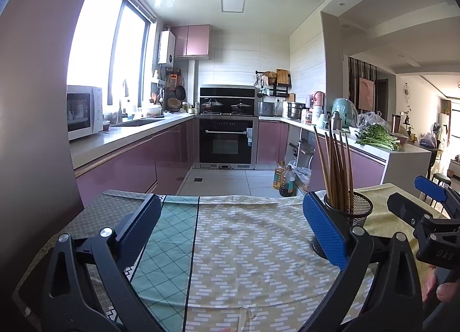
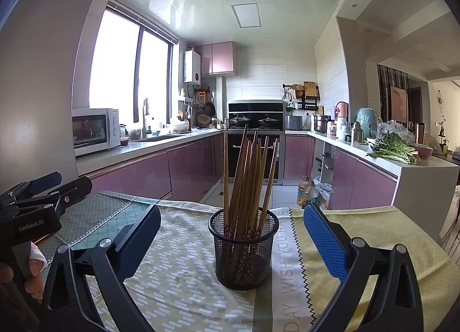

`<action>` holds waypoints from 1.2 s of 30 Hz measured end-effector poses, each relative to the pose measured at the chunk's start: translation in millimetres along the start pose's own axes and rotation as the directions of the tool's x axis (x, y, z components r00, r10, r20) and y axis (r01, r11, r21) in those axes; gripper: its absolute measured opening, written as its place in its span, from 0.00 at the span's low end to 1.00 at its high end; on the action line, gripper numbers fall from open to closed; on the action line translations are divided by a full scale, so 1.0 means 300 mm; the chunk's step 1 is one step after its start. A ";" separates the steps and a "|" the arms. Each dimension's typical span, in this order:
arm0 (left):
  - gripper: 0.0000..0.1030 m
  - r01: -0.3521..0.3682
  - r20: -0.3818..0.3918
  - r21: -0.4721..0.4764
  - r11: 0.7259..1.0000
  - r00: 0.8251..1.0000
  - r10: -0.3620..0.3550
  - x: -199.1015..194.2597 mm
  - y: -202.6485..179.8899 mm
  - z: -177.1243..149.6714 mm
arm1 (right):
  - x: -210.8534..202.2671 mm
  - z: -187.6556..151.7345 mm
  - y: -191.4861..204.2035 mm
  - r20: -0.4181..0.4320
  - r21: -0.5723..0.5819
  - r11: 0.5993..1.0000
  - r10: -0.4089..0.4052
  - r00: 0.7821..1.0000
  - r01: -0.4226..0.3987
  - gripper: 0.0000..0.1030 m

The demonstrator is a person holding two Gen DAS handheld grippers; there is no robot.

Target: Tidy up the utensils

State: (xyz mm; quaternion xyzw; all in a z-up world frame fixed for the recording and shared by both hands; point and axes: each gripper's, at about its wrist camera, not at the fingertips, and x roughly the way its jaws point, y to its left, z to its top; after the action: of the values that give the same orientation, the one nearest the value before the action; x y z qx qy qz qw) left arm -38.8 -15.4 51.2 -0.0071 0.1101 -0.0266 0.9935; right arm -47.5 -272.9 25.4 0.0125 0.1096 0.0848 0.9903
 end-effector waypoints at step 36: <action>0.94 -0.006 -0.001 0.000 1.000 1.000 0.006 -0.024 0.008 -0.003 | -0.009 0.011 0.008 0.012 0.001 1.000 0.001 1.000 -0.001 0.93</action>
State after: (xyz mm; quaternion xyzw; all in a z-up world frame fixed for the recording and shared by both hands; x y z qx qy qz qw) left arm -45.8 -12.6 51.9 -0.0066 0.1106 -0.0235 0.9936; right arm -49.6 -271.1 29.4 0.0134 0.1037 0.0850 0.9909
